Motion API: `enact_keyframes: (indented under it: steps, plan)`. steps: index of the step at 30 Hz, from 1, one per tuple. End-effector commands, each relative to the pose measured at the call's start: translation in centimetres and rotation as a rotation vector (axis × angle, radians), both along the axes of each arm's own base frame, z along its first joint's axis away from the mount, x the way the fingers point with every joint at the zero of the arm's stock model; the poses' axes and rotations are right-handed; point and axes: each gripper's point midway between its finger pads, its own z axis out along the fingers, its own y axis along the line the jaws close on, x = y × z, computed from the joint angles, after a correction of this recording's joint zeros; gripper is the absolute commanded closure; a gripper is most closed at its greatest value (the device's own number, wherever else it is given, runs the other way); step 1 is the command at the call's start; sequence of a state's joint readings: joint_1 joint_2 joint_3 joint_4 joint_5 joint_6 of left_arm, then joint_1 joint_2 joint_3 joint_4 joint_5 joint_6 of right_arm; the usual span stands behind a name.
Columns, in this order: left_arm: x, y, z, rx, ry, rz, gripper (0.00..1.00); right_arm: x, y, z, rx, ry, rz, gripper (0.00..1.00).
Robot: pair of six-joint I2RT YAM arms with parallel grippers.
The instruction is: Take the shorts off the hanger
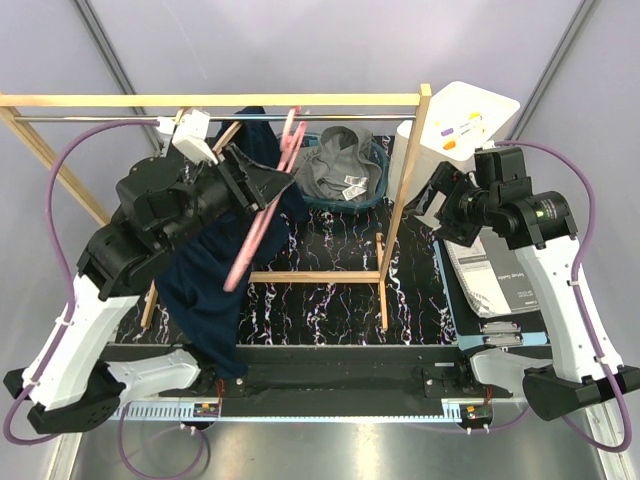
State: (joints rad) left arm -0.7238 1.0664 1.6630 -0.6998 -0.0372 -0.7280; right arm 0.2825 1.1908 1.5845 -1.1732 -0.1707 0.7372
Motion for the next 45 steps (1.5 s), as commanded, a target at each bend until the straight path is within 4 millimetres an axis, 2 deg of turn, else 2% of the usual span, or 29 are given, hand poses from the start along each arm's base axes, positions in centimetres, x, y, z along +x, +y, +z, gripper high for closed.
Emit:
enact_keyframes:
  steps: [1,6,12,19,21,22,24,25,29,34,35,42,43,45]
  plan:
    - [-1.2,1.3,1.2,0.016,-0.117,-0.009,0.42,0.4,0.4,0.4,0.018,-0.029,0.015,0.04]
    - [-2.2,2.0,0.0,0.086,-0.171,-0.04,0.4,0.6,0.7,0.1,0.024,-0.022,0.027,0.04]
    - [-2.3,0.4,-2.5,0.129,-0.122,-0.101,0.47,0.8,0.9,-0.1,0.028,-0.014,0.033,0.04]
    - [-2.6,-1.6,-2.2,0.13,-0.121,-0.137,0.47,0.8,0.9,0.3,0.029,-0.021,0.039,0.04]
    - [-2.7,-2.2,-2.5,0.138,-0.106,-0.144,0.53,0.8,0.9,0.3,0.03,-0.022,0.037,0.04]
    - [-2.6,-2.4,-2.7,0.141,-0.102,-0.135,0.61,0.8,1.0,0.3,0.029,-0.023,0.04,0.04]
    - [-2.4,-2.9,-3.1,0.153,-0.094,-0.133,0.68,0.7,0.9,0.5,0.031,-0.026,0.042,0.04]
    - [-2.5,-3.2,-3.1,0.156,-0.093,-0.136,0.73,0.7,0.9,0.5,0.03,-0.028,0.041,0.04]
    - [-2.3,-5.3,-3.0,0.184,-0.1,-0.16,0.8,0.5,0.8,0.5,0.028,-0.027,0.04,0.03]
    - [-2.3,-7.6,-1.9,0.185,-0.113,-0.185,0.83,0.3,0.7,0.8,0.029,-0.035,0.033,0.03]
    - [-2.0,-8.5,-2.5,0.202,-0.103,-0.191,0.83,0.3,0.7,0.9,0.028,-0.037,0.032,0.03]
    - [-1.9,-12.2,-2.4,0.236,-0.121,-0.235,0.85,0.1,0.0,1.4,0.015,-0.043,-0.005,0.03]
    - [-1.9,-13.1,-2.9,0.252,-0.118,-0.248,0.85,0.0,-0.1,1.4,0.015,-0.04,-0.011,0.03]
    - [-2.0,-13.6,-2.4,0.255,-0.135,-0.259,0.85,-0.1,-0.2,1.3,0.016,-0.04,-0.015,0.03]
